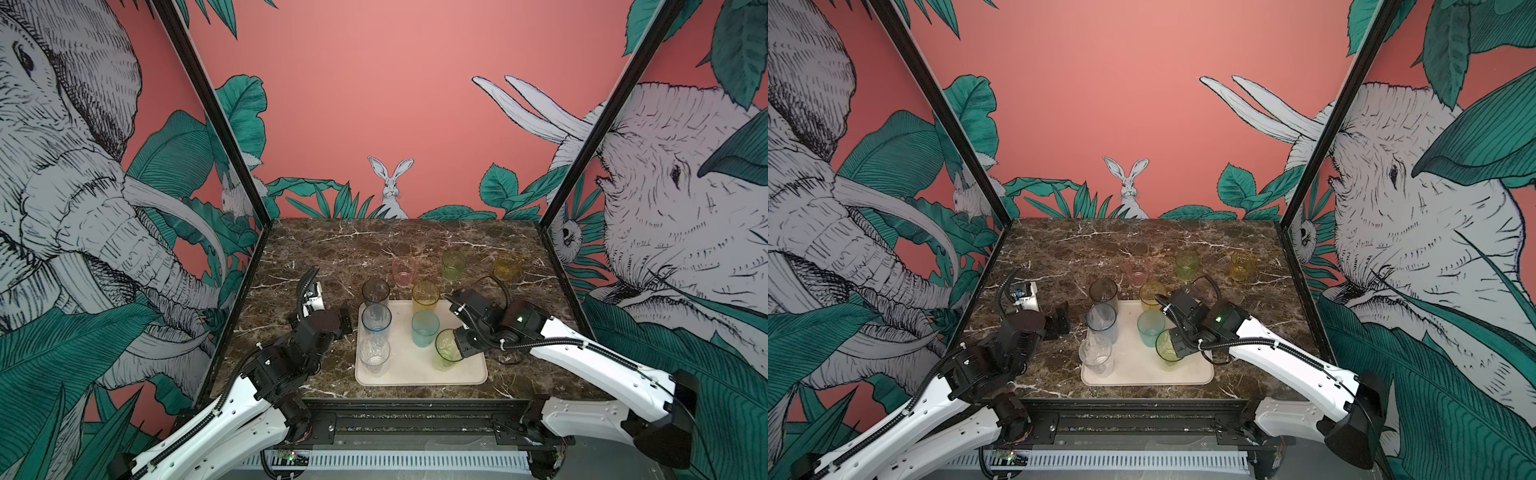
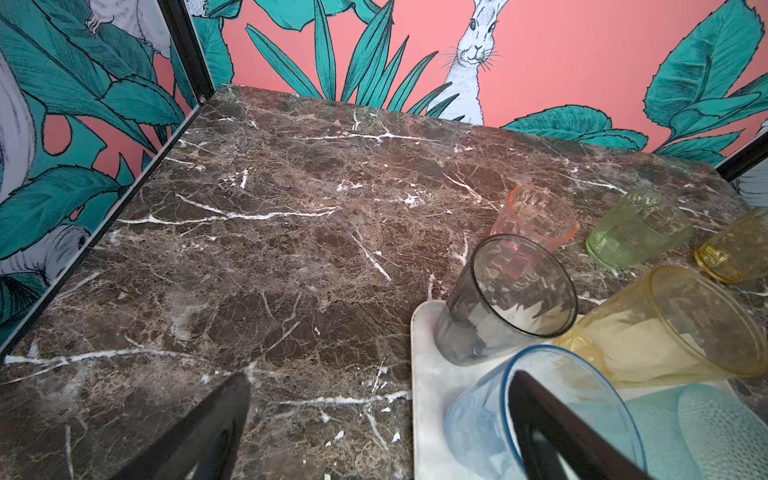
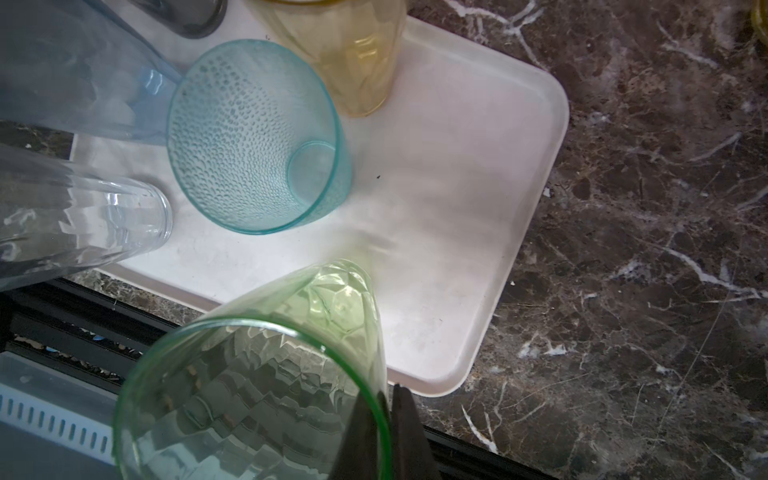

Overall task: Place the glasses into the tray
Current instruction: 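Lower the green glass onto the tray edge nearest the robot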

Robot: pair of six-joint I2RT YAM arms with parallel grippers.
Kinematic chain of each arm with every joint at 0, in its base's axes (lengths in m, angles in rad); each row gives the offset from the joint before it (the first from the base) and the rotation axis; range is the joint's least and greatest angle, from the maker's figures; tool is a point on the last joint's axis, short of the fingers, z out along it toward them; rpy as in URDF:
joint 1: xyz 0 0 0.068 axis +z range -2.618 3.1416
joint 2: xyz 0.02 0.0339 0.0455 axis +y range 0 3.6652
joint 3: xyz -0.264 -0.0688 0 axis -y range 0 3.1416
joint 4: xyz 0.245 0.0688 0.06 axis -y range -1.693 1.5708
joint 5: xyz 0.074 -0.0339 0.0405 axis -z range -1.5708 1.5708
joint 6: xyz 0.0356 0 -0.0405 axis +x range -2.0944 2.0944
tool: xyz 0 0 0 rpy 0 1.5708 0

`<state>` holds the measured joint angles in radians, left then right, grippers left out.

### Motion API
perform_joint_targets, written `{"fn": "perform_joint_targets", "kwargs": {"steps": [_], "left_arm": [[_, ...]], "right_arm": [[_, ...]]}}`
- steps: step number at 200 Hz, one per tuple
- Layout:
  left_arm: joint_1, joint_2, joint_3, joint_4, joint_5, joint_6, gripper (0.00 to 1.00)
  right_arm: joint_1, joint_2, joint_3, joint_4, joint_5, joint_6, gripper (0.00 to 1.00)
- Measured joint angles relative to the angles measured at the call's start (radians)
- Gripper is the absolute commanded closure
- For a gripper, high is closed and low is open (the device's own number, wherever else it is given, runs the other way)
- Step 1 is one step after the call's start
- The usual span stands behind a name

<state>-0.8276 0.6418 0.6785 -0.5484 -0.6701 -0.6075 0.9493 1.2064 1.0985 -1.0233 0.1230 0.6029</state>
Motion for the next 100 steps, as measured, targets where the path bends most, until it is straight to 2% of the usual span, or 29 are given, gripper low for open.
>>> {"fn": "perform_joint_targets", "kwargs": {"steps": [51,100], "left_arm": [[0.000,-0.033,-0.012,-0.004,0.000,-0.006,0.02],[0.000,-0.054,-0.016,-0.011,0.000,-0.014,0.02]], "right_arm": [[0.092,0.099,0.012,0.055,0.018,0.027,1.00],[0.118,0.148,0.032,0.083,0.020,0.042,1.00]]}}
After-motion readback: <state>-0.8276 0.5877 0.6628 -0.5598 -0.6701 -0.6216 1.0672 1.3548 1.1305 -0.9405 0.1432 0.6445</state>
